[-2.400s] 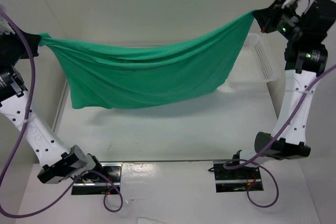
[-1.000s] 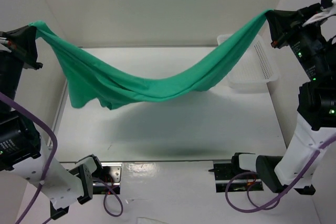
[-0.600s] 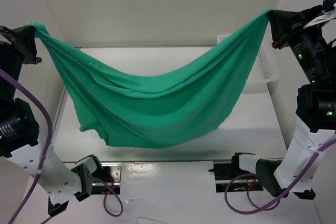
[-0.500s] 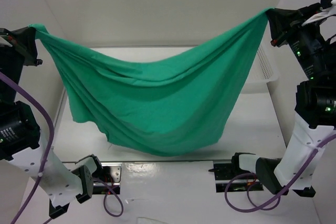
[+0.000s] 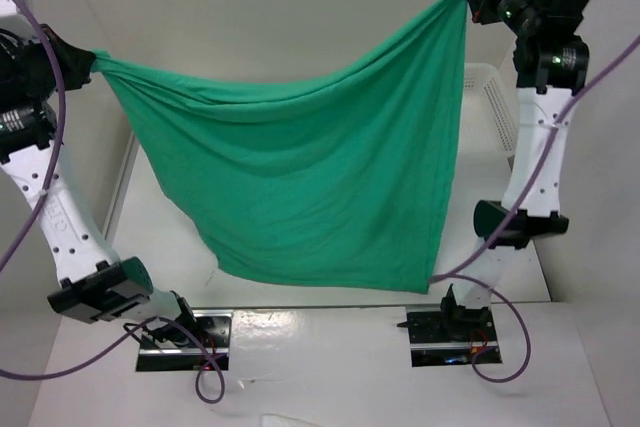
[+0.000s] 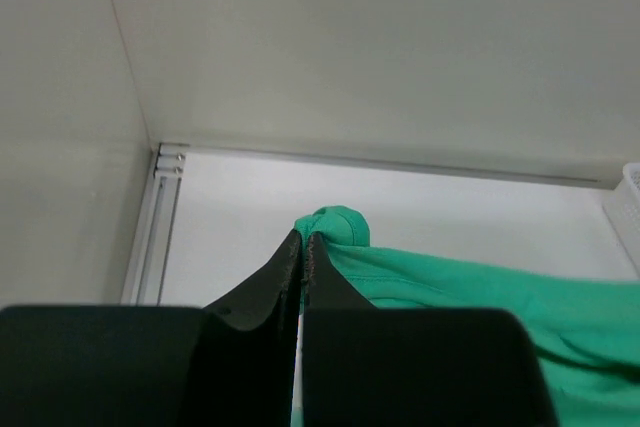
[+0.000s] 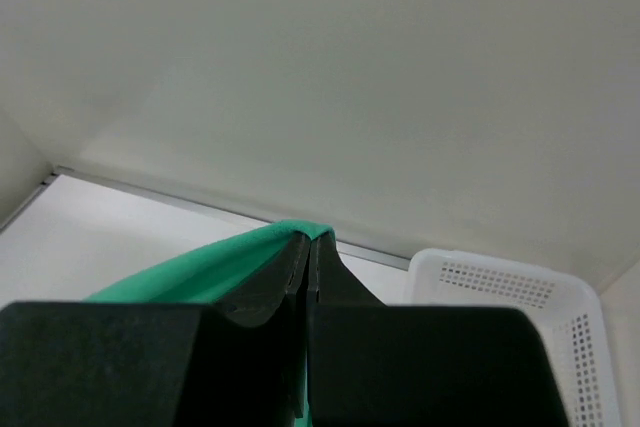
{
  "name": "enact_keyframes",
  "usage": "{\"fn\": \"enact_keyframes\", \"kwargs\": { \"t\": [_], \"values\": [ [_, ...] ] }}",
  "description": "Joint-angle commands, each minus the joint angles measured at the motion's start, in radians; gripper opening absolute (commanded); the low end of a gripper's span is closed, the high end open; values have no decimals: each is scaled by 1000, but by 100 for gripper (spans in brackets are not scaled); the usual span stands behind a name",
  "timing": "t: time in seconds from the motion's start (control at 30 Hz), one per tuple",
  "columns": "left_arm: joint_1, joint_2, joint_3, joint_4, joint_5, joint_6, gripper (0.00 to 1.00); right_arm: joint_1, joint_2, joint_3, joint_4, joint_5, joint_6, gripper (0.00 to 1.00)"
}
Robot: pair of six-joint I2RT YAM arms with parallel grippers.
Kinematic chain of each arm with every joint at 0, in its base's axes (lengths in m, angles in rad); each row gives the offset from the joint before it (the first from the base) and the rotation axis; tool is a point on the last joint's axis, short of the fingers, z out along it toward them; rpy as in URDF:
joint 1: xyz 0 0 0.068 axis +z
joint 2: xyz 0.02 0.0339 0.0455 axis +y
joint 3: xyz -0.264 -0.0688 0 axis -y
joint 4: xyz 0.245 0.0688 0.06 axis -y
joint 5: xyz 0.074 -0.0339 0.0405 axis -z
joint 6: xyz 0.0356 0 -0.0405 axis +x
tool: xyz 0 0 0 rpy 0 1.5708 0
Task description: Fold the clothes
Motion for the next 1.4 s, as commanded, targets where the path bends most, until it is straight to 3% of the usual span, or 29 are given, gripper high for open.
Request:
{"fn": "enact_keyframes", "kwargs": {
  "t": [0.0,0.03,0.2,0.47,0.73,0.87,0.97,1.23,1.37],
  "values": [
    [-6,26,20,94,8,34,0,19,127,231,-87,34,5,0],
    [-17,35,30,94,8,34,0,28,196,340,-122,43,5,0],
    [-26,48,30,116,8,34,0,68,216,352,-100,58,-8,0],
    [-26,-111,20,146,-31,25,0,77,36,329,-100,48,-8,0],
    [-26,-280,44,59,-72,25,0,77,-225,93,-78,17,-31,0],
    [-26,-352,24,25,-127,25,0,77,-415,-184,27,40,-51,0],
    [-26,-398,24,14,-149,25,0,77,-535,-286,75,52,-72,0],
    [-26,-460,15,-4,-224,14,0,77,-611,-349,84,83,-91,0],
    [-26,-460,27,-4,-245,14,0,77,-568,-271,64,83,-91,0]
  ]
}}
